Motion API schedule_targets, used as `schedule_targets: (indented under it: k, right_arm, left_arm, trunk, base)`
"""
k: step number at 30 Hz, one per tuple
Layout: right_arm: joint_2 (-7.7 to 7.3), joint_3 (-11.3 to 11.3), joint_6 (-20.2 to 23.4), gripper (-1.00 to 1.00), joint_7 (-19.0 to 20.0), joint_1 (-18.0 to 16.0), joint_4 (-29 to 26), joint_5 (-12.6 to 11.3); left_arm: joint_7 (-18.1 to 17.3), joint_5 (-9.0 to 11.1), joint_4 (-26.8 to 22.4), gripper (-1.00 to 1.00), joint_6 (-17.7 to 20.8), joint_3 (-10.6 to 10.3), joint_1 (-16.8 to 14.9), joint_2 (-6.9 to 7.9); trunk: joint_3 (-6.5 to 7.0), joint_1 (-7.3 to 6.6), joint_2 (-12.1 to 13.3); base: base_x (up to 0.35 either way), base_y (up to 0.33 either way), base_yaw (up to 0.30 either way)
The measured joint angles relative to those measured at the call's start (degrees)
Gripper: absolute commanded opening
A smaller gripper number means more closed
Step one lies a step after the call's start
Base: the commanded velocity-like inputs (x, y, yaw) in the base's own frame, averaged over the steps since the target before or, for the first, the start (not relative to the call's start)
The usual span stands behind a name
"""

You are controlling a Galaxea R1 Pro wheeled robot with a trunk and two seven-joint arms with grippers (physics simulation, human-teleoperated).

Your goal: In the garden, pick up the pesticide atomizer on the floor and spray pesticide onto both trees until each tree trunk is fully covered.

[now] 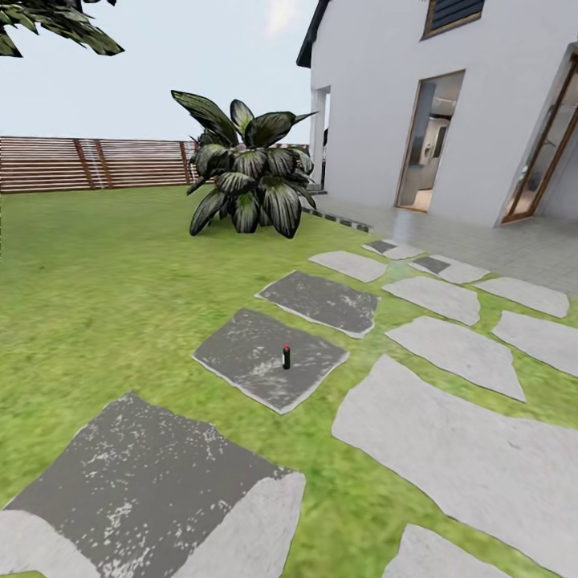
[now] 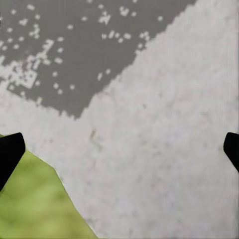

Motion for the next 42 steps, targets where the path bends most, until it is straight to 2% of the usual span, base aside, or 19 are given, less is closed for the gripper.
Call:
schedule_targets:
  k: [42]
  right_arm:
    - [0.0,0.0,0.0,1.0,-0.1,0.0,0.0,0.0]
  left_arm:
    - [0.0,0.0,0.0,1.0,0.0,0.0,0.0,-0.04]
  trunk:
    - [0.0,0.01,0.0]
  base:
    - [0.299,-0.143,0.0]
